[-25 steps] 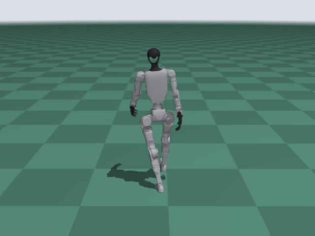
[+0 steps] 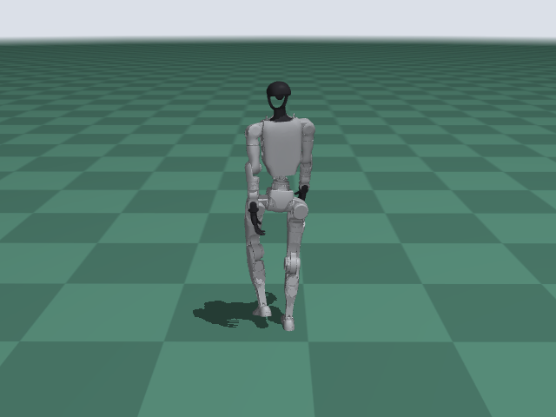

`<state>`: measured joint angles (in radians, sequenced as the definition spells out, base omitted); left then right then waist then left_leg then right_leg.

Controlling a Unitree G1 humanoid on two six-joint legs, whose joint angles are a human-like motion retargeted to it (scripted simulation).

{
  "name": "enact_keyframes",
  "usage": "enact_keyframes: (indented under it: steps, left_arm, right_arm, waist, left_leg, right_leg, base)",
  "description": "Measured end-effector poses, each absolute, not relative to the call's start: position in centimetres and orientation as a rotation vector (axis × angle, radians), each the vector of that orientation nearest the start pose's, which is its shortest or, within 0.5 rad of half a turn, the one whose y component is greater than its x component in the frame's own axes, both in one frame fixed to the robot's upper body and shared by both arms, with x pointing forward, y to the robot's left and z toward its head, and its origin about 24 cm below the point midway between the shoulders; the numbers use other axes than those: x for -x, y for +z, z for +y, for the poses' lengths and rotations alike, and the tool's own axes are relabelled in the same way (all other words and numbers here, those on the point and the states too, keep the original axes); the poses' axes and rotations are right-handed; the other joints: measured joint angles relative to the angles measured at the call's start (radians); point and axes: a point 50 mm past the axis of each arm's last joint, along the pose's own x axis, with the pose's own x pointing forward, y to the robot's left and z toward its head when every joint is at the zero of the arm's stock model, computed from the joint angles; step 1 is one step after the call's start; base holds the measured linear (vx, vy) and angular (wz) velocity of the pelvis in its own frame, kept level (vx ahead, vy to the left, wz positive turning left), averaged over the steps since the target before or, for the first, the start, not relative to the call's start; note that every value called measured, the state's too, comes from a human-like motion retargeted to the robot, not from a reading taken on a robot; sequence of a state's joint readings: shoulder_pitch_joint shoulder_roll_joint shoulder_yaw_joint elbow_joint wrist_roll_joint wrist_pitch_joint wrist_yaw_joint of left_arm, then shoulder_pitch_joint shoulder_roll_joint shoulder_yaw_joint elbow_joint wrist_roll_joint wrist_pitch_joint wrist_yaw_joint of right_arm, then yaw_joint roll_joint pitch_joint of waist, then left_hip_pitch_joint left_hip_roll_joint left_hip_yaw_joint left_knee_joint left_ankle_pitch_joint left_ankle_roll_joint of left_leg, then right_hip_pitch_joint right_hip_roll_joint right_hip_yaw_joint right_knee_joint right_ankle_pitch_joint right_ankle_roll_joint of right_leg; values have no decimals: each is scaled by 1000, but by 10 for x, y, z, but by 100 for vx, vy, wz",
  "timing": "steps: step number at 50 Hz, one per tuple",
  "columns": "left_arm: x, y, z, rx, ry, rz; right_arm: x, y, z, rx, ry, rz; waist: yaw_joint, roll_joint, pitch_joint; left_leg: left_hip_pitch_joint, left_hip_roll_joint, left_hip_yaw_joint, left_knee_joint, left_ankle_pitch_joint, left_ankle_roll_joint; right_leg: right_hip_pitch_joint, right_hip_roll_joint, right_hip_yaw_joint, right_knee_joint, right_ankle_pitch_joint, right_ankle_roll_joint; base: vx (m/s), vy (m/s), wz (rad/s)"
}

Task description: Walk run

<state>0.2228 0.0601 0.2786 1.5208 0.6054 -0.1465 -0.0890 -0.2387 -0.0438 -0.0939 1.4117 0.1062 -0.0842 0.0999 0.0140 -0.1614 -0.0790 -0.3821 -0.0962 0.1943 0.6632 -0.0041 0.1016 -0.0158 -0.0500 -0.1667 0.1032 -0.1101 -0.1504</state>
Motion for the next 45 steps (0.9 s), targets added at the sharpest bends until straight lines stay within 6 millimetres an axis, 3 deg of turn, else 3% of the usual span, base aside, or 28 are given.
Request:
enact_keyframes:
  steps: [5,8,11,13,15,17,19,20,22,25,30,34,37,40,42,43,45]
  left_arm:
    - [106,-167,164,-113,-271,1750]
    - [113,-165,164,-91,-257,1787]
    - [100,-168,169,-101,-235,1767]
    - [90,-171,172,-114,-231,1739]
    - [75,-174,173,-122,-219,1697]
    - [46,-178,174,-133,-204,1608]
    - [12,-181,176,-150,-201,1512]
    - [-4,-181,178,-161,-200,1466]
    - [-41,-178,186,-196,-191,1372]
    - [-103,-167,197,-255,-182,1211]
    - [-188,-133,209,-301,-137,947]
    - [-235,-104,214,-327,-120,783]
    - [-252,-92,209,-329,-139,708]
    - [-251,-93,201,-328,-164,689]
    - [-235,-104,201,-332,-186,735]
    - [-220,-113,201,-334,-198,779]
    - [-183,-134,199,-331,-218,884]
  right_arm:
    - [-221,-123,-157,-61,34,892]
    - [-238,-113,-152,-50,49,840]
    - [-235,-114,-150,-66,48,836]
    - [-217,-125,-152,-77,39,885]
    - [-189,-140,-153,-76,41,966]
    - [-163,-152,-154,-62,42,1037]
    - [-137,-161,-162,-49,34,1115]
    - [-123,-165,-167,-43,25,1158]
    - [-96,-172,-170,-37,-1,1233]
    - [-59,-178,-176,-57,-57,1327]
    - [3,-179,-196,-82,-95,1495]
    - [43,-174,-208,-133,-133,1609]
    - [69,-169,-215,-194,-220,1661]
    - [83,-166,-220,-228,-278,1686]
    - [85,-165,-219,-215,-275,1702]
    - [86,-166,-218,-207,-273,1710]
    - [85,-167,-211,-200,-277,1716]
  waist:
    - [65,61,28]
    - [91,73,24]
    - [89,88,12]
    - [116,101,-5]
    - [143,102,-40]
    - [114,130,-31]
    - [93,170,-16]
    - [88,183,-18]
    - [69,188,-27]
    - [13,165,-16]
    - [-100,131,-13]
    - [-184,94,-3]
    - [-218,90,-14]
    - [-213,86,-40]
    - [-209,62,-56]
    - [-202,46,-57]
    - [-198,49,-71]
  left_leg:
    - [-70,-8,-135,-466,-4,-82]
    - [-104,-5,-124,-557,8,-116]
    - [-110,-13,-128,-472,-6,-57]
    - [-89,18,-109,-416,23,-60]
    - [-97,59,-92,-328,8,-59]
    - [-34,80,-118,-309,-50,-33]
    - [47,89,-134,-328,-95,6]
    - [78,100,-135,-339,-113,14]
    - [134,102,-129,-378,-132,31]
    - [229,58,-144,-464,-136,55]
    - [364,-29,-203,-557,-164,85]
    - [499,-81,-275,-593,-208,97]
    - [577,-72,-324,-591,-218,84]
    - [621,-59,-334,-555,-173,53]
    - [655,-73,-316,-516,-64,30]
    - [677,-83,-298,-489,22,22]
    - [672,-49,-216,-383,229,27]
  right_leg:
    - [163,76,-15,-60,-38,13]
    - [231,77,-12,-52,-33,40]
    - [281,82,-10,-12,38,77]
    - [307,82,-15,40,160,96]
    - [288,37,-73,138,360,98]
    - [223,36,-59,329,507,89]
    - [145,31,-119,539,555,22]
    - [91,28,-122,634,536,-11]
    - [-59,11,-125,797,370,-9]
    - [-261,-40,-128,871,225,49]
    - [-470,-71,-127,536,99,125]
    - [-536,-77,-48,142,82,205]
    - [-568,-81,-25,12,76,241]
    - [-584,-97,-52,104,74,150]
    - [-562,-124,-109,153,167,120]
    - [-546,-102,-10,177,205,117]
    - [-508,-111,27,234,188,104]
  base:
    - [93,-4,-53]
    - [65,1,-47]
    - [123,8,-8]
    - [97,6,-67]
    - [145,17,-82]
    - [120,13,-1]
    - [90,10,9]
    - [96,8,-17]
    - [95,3,-12]
    - [74,-2,45]
    - [79,-5,75]
    - [97,-17,92]
    - [108,-27,85]
    - [105,-30,31]
    - [121,-37,-7]
    - [142,-38,-12]
    - [139,-31,-10]
